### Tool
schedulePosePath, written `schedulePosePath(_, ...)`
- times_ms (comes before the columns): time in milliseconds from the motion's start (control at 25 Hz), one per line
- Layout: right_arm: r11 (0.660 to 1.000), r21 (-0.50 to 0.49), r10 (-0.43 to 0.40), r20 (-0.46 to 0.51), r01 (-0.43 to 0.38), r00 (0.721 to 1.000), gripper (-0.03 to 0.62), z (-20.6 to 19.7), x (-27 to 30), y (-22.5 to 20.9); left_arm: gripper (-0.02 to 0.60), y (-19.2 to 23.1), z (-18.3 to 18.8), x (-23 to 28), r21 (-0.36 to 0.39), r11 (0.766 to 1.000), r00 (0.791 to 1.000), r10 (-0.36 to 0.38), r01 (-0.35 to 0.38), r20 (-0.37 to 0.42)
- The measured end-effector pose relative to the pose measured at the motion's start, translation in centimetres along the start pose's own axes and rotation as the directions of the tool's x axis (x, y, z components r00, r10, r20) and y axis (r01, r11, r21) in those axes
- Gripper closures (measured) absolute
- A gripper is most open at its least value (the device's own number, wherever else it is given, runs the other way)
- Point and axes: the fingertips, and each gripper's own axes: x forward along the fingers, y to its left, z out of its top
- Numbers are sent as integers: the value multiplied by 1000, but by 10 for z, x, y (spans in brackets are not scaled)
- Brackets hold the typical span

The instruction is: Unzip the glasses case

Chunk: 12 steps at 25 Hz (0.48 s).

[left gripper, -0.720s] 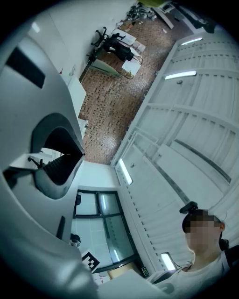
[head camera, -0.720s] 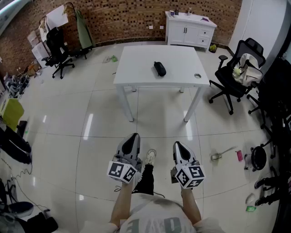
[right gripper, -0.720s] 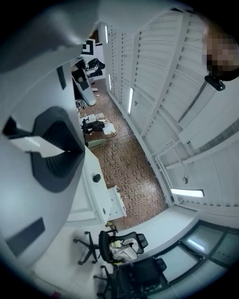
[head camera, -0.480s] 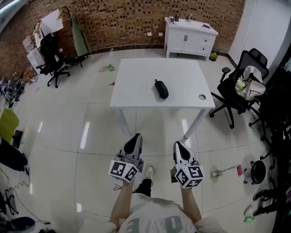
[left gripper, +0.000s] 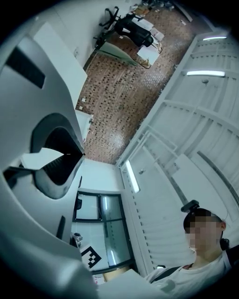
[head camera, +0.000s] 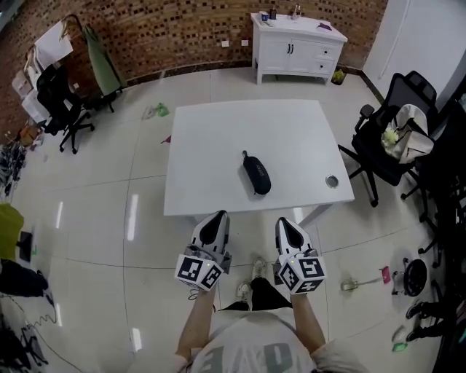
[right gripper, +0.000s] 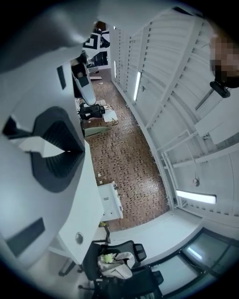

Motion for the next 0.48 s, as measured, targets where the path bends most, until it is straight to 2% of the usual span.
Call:
schedulePosePath(160, 1000, -5, 7, -32, -7, 999, 595, 4, 53, -27, 578, 29, -12, 50, -12, 1000, 1000, 20, -20, -21)
schedulePosePath(320, 1000, -10, 22, -60, -23, 998, 595, 8, 97, -50, 578, 50, -21, 101, 14, 1000, 999, 26, -25, -48)
schedulePosePath(480, 999, 4, 37, -87, -37, 996, 595, 4, 129, -68, 578, 61, -31, 137, 11, 1000, 997, 28, -27, -66)
